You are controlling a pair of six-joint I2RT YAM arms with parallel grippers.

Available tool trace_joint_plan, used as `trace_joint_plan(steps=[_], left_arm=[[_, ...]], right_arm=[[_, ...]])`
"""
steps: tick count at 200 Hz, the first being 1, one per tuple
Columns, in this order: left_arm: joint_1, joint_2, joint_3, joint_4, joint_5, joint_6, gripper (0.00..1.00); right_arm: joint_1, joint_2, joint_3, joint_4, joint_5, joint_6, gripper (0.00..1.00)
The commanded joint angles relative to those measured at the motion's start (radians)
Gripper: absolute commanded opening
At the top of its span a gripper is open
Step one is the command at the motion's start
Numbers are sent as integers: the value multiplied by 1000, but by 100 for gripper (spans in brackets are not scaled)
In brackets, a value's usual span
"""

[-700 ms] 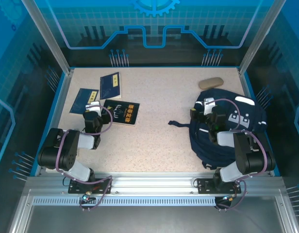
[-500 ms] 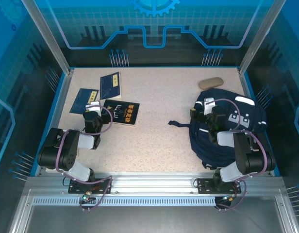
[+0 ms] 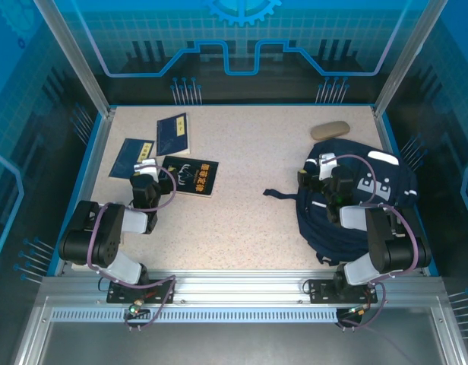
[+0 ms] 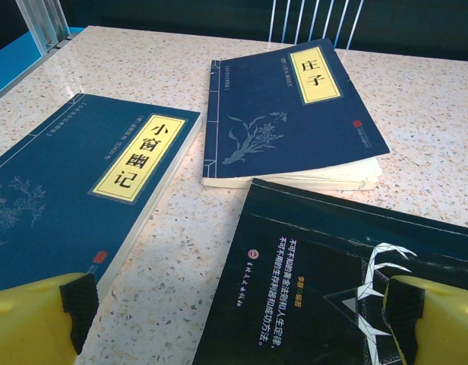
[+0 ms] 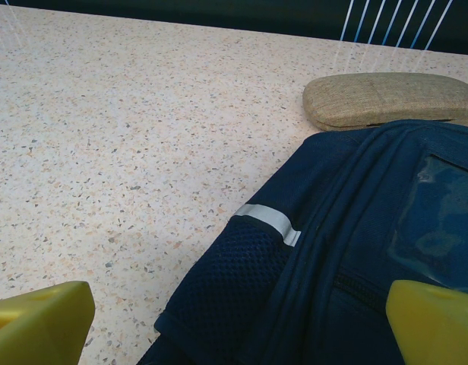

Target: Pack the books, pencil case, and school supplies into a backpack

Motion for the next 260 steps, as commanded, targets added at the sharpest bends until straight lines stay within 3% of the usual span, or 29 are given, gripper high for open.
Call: trace_joint_plan(steps=[1,34,70,92,114,128,155,186,223,260], left_arm=[[-2,5,24,15,-4,20,99],[0,3,13,33,-5,17,99],[-2,-80,-27,39,-12,18,99],[-3,-192,-34,-45,-21,17,99],[-5,-338,-3,-236,-47,-25,99],[-5,-441,58,-466,-68,-113,99],[-5,-557,234,-938,-90,-313,99],[-5,-608,387,-1282,-41,-430,99],[-5,-647,442,-1399,146,-400,99],[-5,-665,406,-1392,173,-403,99]], right_arm=[[-9,6,18,-9,-14,-8,100],[-9,-5,17,-12,-16,-8,100],[-8,-178,53,-206,33,10,100],[0,-300,105,-372,82,69,100],[3,-382,227,-663,134,215,100],[1,-401,326,-869,136,301,100],[-5,-393,463,-1116,0,397,100],[-7,-360,535,-1247,-131,433,100],[-7,-310,529,-1323,-94,509,100],[4,-259,476,-1354,-33,570,99]])
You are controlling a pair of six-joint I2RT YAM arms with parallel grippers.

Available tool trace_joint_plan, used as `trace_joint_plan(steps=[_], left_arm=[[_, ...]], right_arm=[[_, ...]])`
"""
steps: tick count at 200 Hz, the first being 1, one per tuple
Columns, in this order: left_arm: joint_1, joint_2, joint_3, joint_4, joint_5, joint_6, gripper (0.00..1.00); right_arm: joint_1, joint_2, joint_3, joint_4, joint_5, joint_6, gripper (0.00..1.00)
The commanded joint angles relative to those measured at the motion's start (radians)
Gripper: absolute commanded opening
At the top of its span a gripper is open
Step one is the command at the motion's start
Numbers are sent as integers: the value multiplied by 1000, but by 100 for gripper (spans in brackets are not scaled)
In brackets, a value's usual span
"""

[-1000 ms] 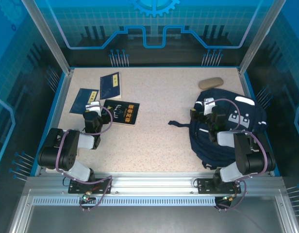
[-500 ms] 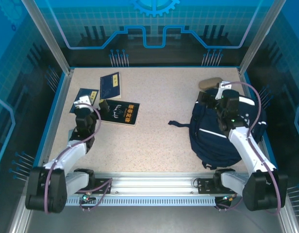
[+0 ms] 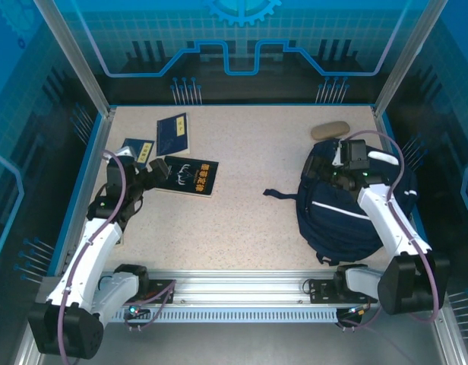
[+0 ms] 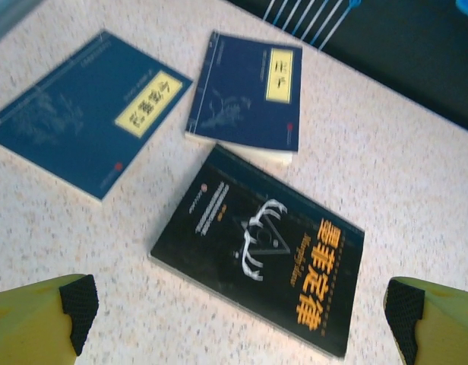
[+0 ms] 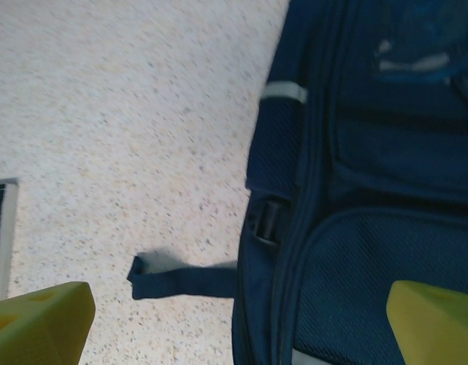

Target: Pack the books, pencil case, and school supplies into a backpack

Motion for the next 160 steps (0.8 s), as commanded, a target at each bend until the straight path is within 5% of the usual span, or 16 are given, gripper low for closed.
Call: trace_joint_plan(steps=[1,105,160], left_arm=[[-3,-18,-13,-65,64,-25,99],[-3,34,-38,-18,93,-52,99],[-3,33,-49,-3,81,-58,99]], right_arm=[[5,20,-39,-71,30,65,99],[244,277,-49,-38,92,147,99],[428,470,69,120,-48,298,99]])
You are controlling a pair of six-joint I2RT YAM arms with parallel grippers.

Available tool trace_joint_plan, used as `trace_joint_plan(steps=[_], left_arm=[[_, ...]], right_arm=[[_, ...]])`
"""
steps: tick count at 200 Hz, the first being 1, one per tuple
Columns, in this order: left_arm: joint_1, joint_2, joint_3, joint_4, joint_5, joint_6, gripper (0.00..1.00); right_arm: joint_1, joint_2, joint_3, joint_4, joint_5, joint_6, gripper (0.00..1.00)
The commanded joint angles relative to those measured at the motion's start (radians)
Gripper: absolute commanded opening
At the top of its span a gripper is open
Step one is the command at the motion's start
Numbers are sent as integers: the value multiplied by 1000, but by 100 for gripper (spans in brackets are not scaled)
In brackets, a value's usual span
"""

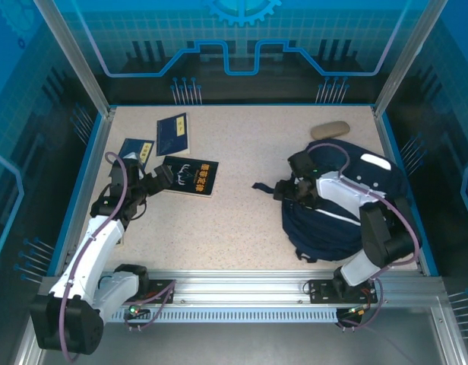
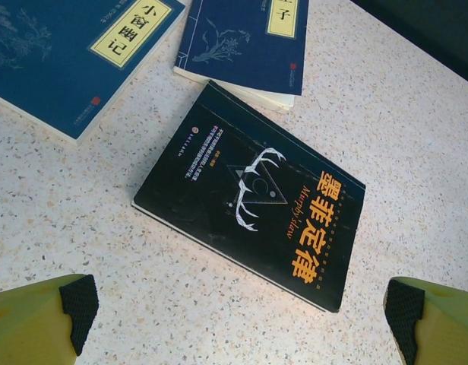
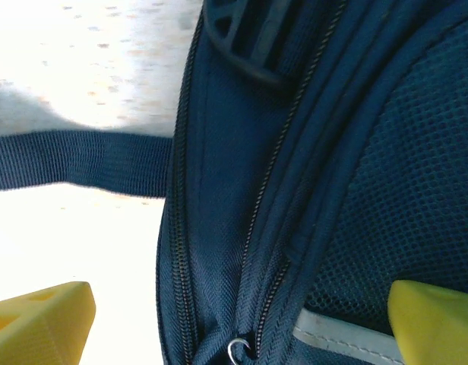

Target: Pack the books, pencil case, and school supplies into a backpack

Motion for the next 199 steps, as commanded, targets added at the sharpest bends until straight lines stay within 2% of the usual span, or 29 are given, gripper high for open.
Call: trace_joint_plan(steps=[1,27,52,79,104,138,173,199], left_arm=[[-3,-2,-19,20,6,-9,99],[-3,-7,-20,21,8,-5,99],[-3,-23,-19,20,13,3,99],[-4,-38,-29,31,39,15,99],[-8,-30,-27,39,106,33,99],[-69,2,-18,66,204,65,99],[-248,85,29,53,195,108,95],[-384,196,92,54,185,63,89]], right_arm=[[95,97,57,114,-154,115,99],[169,237,214,138,-182,146,99],[199,374,387,106,-193,100,99],[199,416,502,51,-193,32,100],[197,287,461,7,-106,-29,100],[174,27,281,-96,79,-76,100],[66,-196,79,-160,75,-63,100],[-36,-324,-42,-130,60,-52,100]])
